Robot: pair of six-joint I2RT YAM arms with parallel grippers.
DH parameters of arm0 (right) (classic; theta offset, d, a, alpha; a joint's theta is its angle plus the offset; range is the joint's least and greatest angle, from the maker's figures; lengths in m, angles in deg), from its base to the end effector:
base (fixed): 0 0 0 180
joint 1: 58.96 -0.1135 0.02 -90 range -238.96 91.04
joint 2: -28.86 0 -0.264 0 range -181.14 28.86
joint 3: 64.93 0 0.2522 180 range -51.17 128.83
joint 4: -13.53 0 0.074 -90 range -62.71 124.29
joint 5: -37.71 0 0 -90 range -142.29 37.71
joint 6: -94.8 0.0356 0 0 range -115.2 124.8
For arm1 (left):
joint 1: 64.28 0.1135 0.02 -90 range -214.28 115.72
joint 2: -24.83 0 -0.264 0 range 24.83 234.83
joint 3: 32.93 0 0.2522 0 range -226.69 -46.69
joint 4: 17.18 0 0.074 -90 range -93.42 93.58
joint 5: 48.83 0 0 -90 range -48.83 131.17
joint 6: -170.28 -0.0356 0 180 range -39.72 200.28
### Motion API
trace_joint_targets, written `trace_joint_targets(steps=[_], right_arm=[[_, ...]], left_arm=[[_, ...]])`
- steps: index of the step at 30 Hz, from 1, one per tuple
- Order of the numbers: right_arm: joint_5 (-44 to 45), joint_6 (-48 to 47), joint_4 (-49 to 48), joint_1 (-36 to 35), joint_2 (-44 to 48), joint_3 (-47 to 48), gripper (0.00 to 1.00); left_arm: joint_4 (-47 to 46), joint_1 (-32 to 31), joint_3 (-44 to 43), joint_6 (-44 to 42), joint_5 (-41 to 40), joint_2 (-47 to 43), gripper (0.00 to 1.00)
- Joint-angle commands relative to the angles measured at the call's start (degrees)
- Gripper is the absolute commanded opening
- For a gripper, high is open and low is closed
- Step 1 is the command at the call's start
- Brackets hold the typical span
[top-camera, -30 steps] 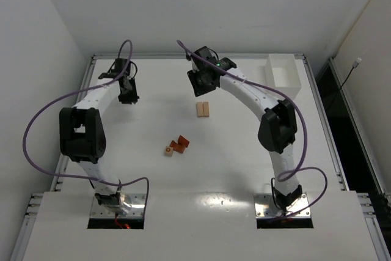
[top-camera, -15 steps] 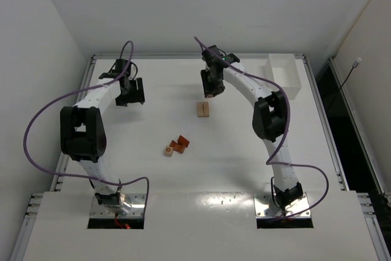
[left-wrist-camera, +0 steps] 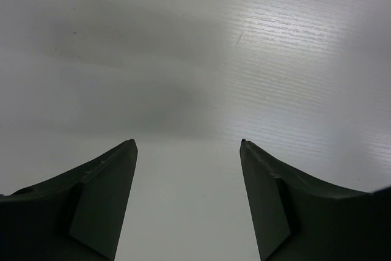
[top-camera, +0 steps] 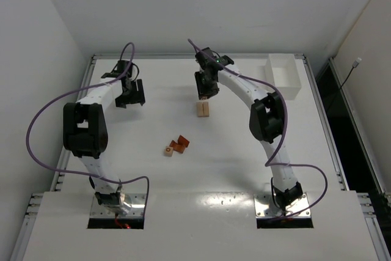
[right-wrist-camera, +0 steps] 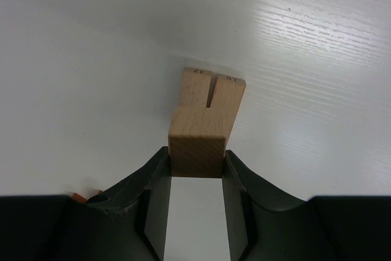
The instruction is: Build the wood block tower
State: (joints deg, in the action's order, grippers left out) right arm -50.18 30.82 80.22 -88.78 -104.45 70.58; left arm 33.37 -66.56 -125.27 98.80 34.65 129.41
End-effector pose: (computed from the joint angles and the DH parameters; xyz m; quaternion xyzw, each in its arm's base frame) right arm 0.4347 0.2476 0.2164 -0.0283 0.9748 0.0875 0.2035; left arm 0.3828 -0.0112 0.2183 -0.1503 0.9587 0.0120 0.2410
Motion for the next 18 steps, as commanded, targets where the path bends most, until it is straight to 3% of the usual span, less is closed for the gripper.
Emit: trace_joint_targets(steps=[1, 18], right_arm=[[1.5, 1.9, -0.5, -0.9, -1.2, 0.7, 0.0], [2.8, 3.0, -0.5, -0.4, -4.8, 0.2, 0.0]], left_arm=[[-0.3, -0.3, -2.2, 1.5, -1.0, 0.5, 0.65], [-0.3, -0.3, -1.7, 1.5, -1.0, 0.5, 0.65]])
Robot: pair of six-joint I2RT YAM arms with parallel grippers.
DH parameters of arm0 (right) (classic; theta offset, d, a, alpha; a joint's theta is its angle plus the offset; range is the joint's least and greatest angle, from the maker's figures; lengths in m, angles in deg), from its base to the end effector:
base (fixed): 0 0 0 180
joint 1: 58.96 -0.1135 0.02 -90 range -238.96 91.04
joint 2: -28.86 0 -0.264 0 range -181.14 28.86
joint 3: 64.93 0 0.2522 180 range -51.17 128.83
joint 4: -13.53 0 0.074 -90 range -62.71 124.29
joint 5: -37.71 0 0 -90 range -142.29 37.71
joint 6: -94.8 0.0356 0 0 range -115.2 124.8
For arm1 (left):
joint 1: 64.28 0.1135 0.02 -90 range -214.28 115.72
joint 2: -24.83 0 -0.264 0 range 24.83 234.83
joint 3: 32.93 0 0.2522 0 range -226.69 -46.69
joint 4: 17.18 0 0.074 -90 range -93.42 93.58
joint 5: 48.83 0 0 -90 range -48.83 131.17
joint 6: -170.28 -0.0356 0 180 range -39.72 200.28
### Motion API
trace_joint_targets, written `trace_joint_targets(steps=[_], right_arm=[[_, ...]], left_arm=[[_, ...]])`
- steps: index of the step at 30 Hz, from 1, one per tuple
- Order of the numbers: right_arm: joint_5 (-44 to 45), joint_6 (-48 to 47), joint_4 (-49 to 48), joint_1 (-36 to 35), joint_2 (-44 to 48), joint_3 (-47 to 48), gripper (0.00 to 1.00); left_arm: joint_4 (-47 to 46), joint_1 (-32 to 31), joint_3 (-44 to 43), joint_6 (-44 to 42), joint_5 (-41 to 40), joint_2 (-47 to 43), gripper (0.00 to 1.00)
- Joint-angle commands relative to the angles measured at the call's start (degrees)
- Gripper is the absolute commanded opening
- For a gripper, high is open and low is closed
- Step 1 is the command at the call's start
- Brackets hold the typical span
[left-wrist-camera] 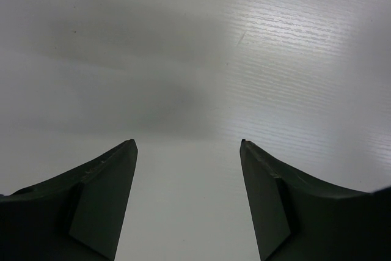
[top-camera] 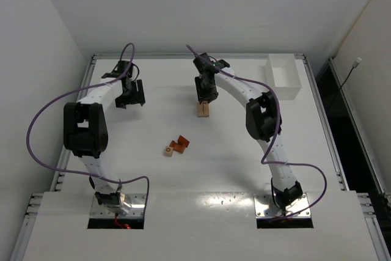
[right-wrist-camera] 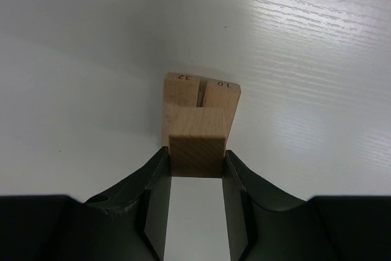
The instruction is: Build the wood block tower
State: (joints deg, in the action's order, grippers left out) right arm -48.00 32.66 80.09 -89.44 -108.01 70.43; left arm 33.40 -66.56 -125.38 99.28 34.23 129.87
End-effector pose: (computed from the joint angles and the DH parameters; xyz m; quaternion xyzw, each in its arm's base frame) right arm 0.4371 0.2542 0.1858 -0.0153 0.9810 0.0606 0.1839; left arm 0.3839 -0.0110 0.2159 -0.1551 0.9586 0.0151 0.2385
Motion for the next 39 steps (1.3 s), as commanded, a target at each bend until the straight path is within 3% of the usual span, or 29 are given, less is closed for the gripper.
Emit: trace_joint_targets(steps=[1, 29, 32, 37, 39], right_arm=[[0.1, 1.1, -0.3, 0.2, -1.2, 0.3, 0.0], [-1.8, 1.7, -1.4, 0.2, -3.8, 1.5, 0.01], [-1.8, 1.7, -1.4, 0.2, -3.8, 1.5, 0.13], [-1.8, 1.7, -1.4, 0.2, -3.8, 1.5, 0.54], [-1.8, 1.7, -1.4, 0.2, -2.7, 1.5, 0.6]], left_arm=[[-0.3, -0.3, -1.5, 1.0, -0.6, 0.1, 0.65], [-0.3, -0.3, -1.5, 0.5, 1.0, 1.7, 0.65], [-0.3, -0.3, -2.1, 0.5, 1.0, 1.7, 0.65], [-0.3, -0.3, -2.1, 0.5, 1.5, 2.2, 0.65], [-0.3, -0.3, -2.1, 0.5, 1.5, 2.2, 0.65]])
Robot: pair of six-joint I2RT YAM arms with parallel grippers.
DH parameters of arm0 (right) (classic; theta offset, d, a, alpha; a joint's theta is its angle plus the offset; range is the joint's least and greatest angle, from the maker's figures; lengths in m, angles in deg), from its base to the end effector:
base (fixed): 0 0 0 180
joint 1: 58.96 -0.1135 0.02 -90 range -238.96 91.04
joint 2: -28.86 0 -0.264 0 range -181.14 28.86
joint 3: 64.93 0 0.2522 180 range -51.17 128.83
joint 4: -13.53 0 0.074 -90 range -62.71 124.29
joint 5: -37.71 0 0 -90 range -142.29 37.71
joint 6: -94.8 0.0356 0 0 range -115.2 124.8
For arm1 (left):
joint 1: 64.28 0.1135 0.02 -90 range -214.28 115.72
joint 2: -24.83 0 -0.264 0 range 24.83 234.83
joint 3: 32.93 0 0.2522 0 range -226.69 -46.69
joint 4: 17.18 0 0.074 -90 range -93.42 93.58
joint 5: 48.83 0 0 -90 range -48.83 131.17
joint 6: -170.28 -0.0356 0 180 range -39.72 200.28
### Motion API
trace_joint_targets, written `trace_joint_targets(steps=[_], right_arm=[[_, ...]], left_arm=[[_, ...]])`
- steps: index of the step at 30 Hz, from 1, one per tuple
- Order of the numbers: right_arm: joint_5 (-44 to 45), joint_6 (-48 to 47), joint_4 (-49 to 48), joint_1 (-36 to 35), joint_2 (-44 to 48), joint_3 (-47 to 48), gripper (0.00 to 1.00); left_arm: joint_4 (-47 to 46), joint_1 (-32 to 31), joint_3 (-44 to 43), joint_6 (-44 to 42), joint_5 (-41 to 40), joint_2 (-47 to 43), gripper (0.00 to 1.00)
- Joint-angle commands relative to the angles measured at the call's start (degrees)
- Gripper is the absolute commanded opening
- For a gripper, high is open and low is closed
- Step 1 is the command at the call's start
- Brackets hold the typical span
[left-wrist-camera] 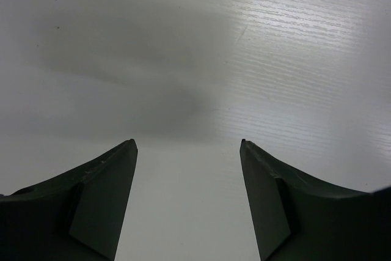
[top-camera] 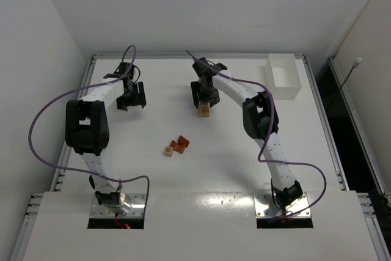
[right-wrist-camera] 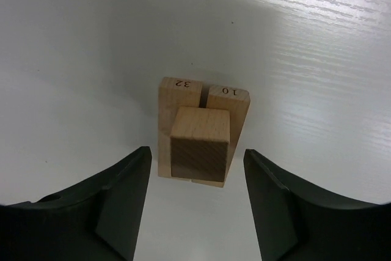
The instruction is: Build the wood block tower
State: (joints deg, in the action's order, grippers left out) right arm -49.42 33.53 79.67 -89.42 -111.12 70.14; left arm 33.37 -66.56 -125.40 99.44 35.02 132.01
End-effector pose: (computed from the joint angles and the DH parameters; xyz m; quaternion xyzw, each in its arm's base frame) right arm 0.4397 0.2565 0.1581 -0.0108 0.9860 0.0598 0.1553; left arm 0.3875 -0.0116 0.2023 -0.1545 0.9631 0.0117 0.2199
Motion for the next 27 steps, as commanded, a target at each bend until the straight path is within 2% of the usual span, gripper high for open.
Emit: trace_joint_targets(steps=[1, 2, 5, 6, 9, 12, 13, 15, 16, 18, 19, 23, 27], right_arm=[[-0.4, 0.3, -1.0, 0.2, 0.4, 1.8, 0.61], [0.3, 0.3, -1.0, 0.2, 1.2, 1.8, 0.66], [0.8, 0.3, -1.0, -0.3, 4.2, 1.8, 0.66], [0.8, 0.3, -1.5, -0.3, 5.5, 1.8, 0.69], [-3.4, -3.0, -3.4, 0.2, 12.7, -0.5, 0.72], [-10.5, -12.0, -5.5, 0.2, 21.7, -4.7, 0.8], [-13.2, -19.9, -6.1, 0.2, 24.0, -8.5, 0.8], [-20.9, -29.0, -7.6, 0.2, 32.0, -14.0, 0.81], [-23.2, -37.4, -8.9, 0.2, 35.1, -21.6, 0.81], [-26.5, -46.7, -10.7, -0.5, 42.4, -27.9, 0.79], [-26.5, -54.1, -10.7, -2.0, 44.1, -32.2, 0.75], [-31.4, -68.6, -12.8, -6.3, 48.8, -38.6, 0.69], [-33.5, -76.5, -18.8, -11.2, 48.1, -41.8, 0.63]], left_arm=[[-0.3, -0.3, -2.1, 0.4, 0.7, 0.1, 0.65], [-0.3, -0.3, -2.1, 0.4, 0.7, 0.1, 0.65], [-0.3, -0.3, -0.2, 0.4, 1.3, -2.4, 0.65], [-0.8, -0.3, 0.6, -0.2, 1.3, -3.1, 0.65], [-1.4, -0.3, 4.3, -0.2, 1.3, -6.4, 0.65], [-2.8, -0.3, 7.5, -0.2, 0.8, -9.7, 0.65], [-2.8, -0.3, 8.2, -0.7, -0.3, -9.7, 0.65], [-2.8, 0.3, 8.2, -0.7, -1.6, -10.4, 0.7], [-2.3, 0.9, 8.2, -1.3, -1.6, -10.4, 0.73], [-1.7, 3.0, 8.2, -2.1, -0.4, -10.4, 0.82], [-1.0, 3.6, 7.7, -2.1, -0.4, -10.4, 0.86], [-0.5, 7.7, 7.2, -2.8, 2.1, -9.2, 0.9], [0.0, 10.4, 5.6, -3.3, 3.2, -7.9, 0.93]])
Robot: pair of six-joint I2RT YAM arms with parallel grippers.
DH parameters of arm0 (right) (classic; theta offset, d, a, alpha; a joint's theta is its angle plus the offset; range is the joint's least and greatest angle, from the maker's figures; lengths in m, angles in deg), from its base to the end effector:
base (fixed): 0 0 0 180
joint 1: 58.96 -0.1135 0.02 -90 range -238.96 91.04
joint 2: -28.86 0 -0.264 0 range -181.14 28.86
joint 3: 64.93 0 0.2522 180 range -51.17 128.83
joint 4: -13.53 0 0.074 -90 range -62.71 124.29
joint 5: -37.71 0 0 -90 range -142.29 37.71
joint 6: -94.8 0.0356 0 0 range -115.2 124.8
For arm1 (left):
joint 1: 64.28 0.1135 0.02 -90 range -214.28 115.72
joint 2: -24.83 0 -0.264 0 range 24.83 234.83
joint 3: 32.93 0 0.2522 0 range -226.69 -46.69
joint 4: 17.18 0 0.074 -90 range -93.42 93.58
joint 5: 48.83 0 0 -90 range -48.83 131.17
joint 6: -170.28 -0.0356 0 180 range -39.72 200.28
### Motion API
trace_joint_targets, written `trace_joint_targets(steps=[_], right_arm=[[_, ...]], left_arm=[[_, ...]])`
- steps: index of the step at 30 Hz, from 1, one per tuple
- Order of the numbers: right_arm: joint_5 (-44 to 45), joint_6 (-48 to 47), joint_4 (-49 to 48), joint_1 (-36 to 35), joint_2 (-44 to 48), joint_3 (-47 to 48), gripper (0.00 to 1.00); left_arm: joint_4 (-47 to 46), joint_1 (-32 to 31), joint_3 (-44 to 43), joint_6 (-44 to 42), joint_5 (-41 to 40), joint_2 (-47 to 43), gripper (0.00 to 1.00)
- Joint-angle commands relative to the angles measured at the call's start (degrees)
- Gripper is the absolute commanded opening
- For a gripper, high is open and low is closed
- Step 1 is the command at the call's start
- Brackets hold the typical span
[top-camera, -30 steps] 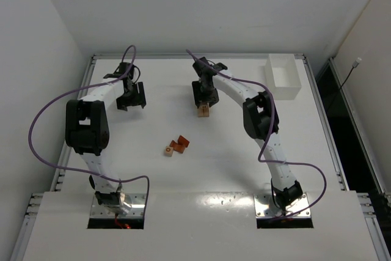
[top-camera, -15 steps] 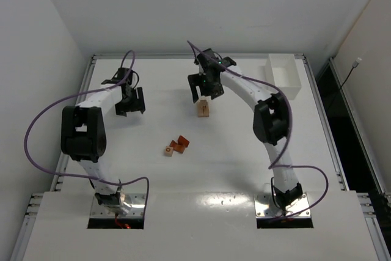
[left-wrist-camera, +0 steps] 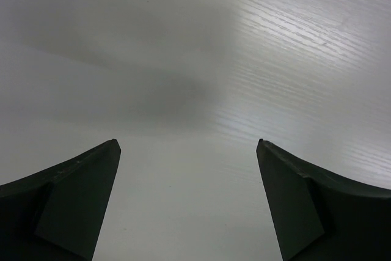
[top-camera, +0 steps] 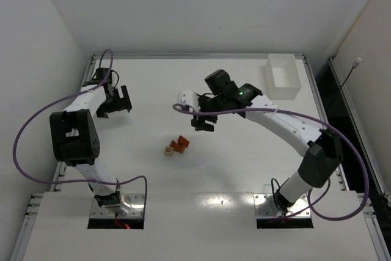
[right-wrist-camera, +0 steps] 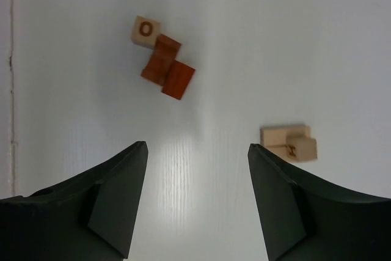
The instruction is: Build the wood block tower
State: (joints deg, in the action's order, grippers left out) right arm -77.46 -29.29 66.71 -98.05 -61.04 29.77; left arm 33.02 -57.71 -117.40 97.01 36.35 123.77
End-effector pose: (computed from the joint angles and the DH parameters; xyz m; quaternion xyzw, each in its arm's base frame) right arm 0.2554 0.2270 0.3192 -0.6060 0.6864 0.2186 0.3375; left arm 0.3494 0.0433 0.2123 -0.2059 0.9529 0.0215 0.2218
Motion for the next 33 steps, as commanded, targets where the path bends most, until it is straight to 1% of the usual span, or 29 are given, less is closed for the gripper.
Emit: trace_joint_targets(steps=[1, 2, 3, 5, 6, 7, 9, 12, 14, 17, 18, 19, 21, 23, 25, 29, 31, 33], right_arm=[[-6.5, -13.7, -6.4, -2.6, -2.9, -0.9, 0.63], [-8.2, -13.7, -6.4, -3.1, -4.1, 0.0, 0.62], [-9.0, -13.7, -5.9, -3.8, -7.6, 3.1, 0.62], [-12.4, -13.1, -1.3, -3.8, -11.8, 7.5, 0.62], [-13.1, -11.1, 0.1, -4.3, -14.0, 12.1, 0.6], [-14.4, -10.0, 2.7, -4.9, -18.0, 14.2, 0.56], [-15.6, -7.7, 5.9, -6.2, -22.1, 19.8, 0.52], [-15.6, -7.0, 7.1, -7.0, -24.1, 20.4, 0.5], [-14.1, -7.0, 8.6, -7.9, -25.7, 21.6, 0.47], [-11.9, -4.8, 10.0, -10.0, -26.7, 22.3, 0.44], [-10.9, -2.6, 10.0, -11.0, -26.7, 22.3, 0.44], [-9.5, -2.0, 9.2, -11.5, -26.7, 22.3, 0.44], [-8.4, 0.0, 5.9, -12.3, -26.2, 18.9, 0.46], [-6.5, 2.6, 2.2, -13.6, -25.1, 15.8, 0.46], [-5.1, 5.6, 0.8, -14.8, -25.1, 14.5, 0.46], [0.6, 11.6, -2.8, -15.3, -27.5, 13.5, 0.46], [1.8, 14.7, -3.9, -15.3, -28.0, 13.4, 0.46], [3.5, 14.7, -5.5, -15.3, -28.0, 12.7, 0.48]], left_arm=[[0.4, 1.5, -3.0, -0.9, 1.9, 0.3, 0.93], [0.4, 2.0, -3.0, -0.9, 1.9, 0.3, 0.93], [0.4, 2.6, -3.0, -0.9, 1.9, 0.3, 0.93], [0.4, 2.6, -2.2, -1.4, 2.4, -0.3, 0.93], [0.4, 3.1, -1.3, -1.4, 2.4, -0.8, 0.93], [0.4, 3.1, -0.7, -1.4, 2.4, -1.7, 0.93], [-0.7, 3.1, 0.7, -1.4, 3.0, -2.8, 0.93], [-1.3, 3.1, 2.2, -1.4, 3.0, -4.3, 0.93], [-1.3, 3.1, 2.3, -1.4, 3.0, -4.3, 0.93], [-1.8, 3.1, 2.3, -1.4, 2.4, -4.8, 0.93], [-1.8, 3.1, 2.3, -1.4, 1.7, -4.3, 0.93], [-1.8, 3.6, 2.3, -1.4, 1.7, -4.3, 0.93], [-1.8, 4.2, 1.5, -1.4, 1.7, -3.0, 0.93], [-1.2, 5.3, 0.8, -1.4, 1.7, -2.1, 0.93], [-0.7, 5.3, -0.5, -1.4, 1.7, -1.3, 0.93], [-0.1, 6.0, -1.1, -1.4, 2.4, 0.5, 0.93], [-0.1, 6.0, -1.1, -1.4, 2.4, 0.5, 0.93], [-0.1, 6.5, -1.1, -1.4, 2.9, 1.0, 0.93]])
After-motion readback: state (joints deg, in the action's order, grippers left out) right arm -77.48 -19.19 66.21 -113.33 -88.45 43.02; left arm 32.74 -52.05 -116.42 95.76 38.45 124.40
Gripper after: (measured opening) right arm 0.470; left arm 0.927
